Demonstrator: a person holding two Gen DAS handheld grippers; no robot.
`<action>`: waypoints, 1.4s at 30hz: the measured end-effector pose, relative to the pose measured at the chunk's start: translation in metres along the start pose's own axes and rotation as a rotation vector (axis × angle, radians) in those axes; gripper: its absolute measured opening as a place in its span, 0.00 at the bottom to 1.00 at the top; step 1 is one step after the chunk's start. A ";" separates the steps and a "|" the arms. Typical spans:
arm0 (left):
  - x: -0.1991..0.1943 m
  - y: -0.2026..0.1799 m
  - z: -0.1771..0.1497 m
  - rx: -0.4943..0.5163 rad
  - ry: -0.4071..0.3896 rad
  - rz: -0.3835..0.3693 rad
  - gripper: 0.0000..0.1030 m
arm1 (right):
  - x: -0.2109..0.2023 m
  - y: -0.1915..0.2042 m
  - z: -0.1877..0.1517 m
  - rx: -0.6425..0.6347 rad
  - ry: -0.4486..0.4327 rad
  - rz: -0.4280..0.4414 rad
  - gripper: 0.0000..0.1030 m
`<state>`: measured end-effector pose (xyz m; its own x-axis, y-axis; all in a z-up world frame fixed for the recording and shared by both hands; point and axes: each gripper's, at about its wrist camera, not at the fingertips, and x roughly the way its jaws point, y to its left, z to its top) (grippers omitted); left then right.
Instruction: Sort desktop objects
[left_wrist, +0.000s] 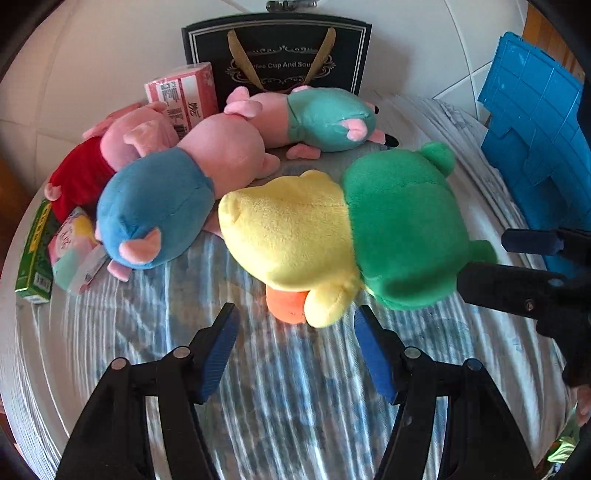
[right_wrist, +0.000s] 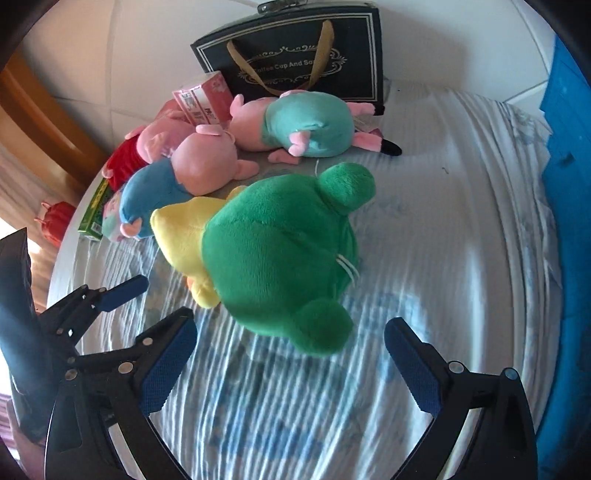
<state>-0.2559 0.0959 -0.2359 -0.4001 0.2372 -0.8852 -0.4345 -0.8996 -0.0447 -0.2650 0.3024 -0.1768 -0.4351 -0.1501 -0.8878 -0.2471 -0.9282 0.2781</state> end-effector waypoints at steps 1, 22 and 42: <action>0.009 0.001 0.004 0.009 0.009 -0.011 0.62 | 0.013 0.001 0.007 0.000 0.015 -0.010 1.00; -0.065 -0.043 0.016 0.080 -0.198 -0.036 0.53 | -0.048 0.007 -0.001 -0.101 -0.121 0.080 0.82; -0.278 -0.246 0.014 0.287 -0.563 -0.140 0.54 | -0.331 -0.062 -0.108 -0.027 -0.535 -0.082 0.83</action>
<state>-0.0490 0.2565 0.0276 -0.6522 0.5713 -0.4982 -0.6806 -0.7307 0.0530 -0.0122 0.3726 0.0598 -0.7972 0.1103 -0.5936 -0.2789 -0.9392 0.2000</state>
